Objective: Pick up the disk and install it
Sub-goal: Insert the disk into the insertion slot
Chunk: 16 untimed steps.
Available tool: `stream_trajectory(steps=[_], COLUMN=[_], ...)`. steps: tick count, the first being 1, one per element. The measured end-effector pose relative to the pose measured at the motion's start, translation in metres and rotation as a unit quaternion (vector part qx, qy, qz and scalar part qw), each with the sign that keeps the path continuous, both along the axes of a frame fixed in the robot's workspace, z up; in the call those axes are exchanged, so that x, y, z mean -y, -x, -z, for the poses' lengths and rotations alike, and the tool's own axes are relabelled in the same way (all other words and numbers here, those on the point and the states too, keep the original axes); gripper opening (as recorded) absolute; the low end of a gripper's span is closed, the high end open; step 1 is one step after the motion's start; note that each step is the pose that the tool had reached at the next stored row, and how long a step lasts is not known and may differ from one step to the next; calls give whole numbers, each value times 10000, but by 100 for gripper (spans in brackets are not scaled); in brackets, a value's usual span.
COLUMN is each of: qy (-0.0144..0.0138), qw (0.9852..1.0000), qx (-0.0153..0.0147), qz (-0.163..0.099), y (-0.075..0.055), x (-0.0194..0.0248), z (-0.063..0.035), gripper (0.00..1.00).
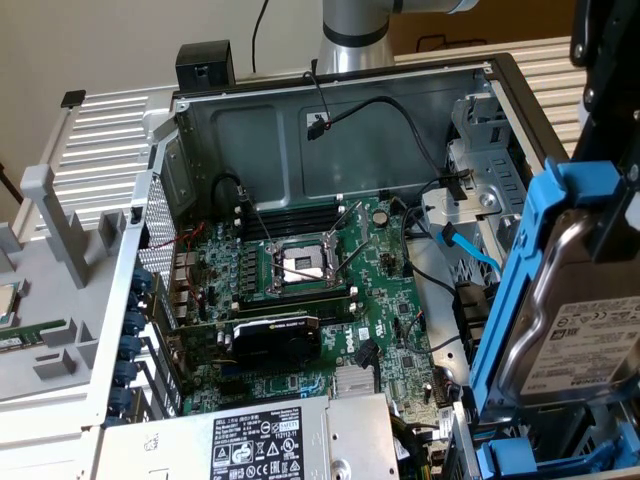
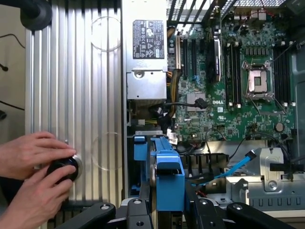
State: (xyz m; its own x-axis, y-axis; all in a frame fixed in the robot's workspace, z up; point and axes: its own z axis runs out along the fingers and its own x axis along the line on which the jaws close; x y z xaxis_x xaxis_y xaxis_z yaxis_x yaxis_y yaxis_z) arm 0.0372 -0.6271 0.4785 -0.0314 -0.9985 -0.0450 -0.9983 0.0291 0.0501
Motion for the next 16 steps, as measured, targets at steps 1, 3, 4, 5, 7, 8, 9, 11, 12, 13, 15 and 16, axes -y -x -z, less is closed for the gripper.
stream_trajectory(steps=[1,3,4,5,7,8,9,11,12,13,15,16], qy=[0,0,0,0,0,0,0,0,0,0,1,0], qw=[10000,10000,10000,10000,10000,10000,10000,10000,10000,10000,10000,10000], qx=[0,0,0,0,0,0,0,0,0,0,0,0], qz=[0,0,0,0,0,-1,-1,-1,-1,-1,-1,-1], y=[0,0,0,0,0,0,0,0,0,0,0,0], x=[0,0,0,0,0,-1,-1,-1,-1,-1,-1,-1], z=[6,20,29,36,45,47,51,60,65,67,70,71], gripper=[37,37,37,37,37,37,37,37,37,37,37,37])
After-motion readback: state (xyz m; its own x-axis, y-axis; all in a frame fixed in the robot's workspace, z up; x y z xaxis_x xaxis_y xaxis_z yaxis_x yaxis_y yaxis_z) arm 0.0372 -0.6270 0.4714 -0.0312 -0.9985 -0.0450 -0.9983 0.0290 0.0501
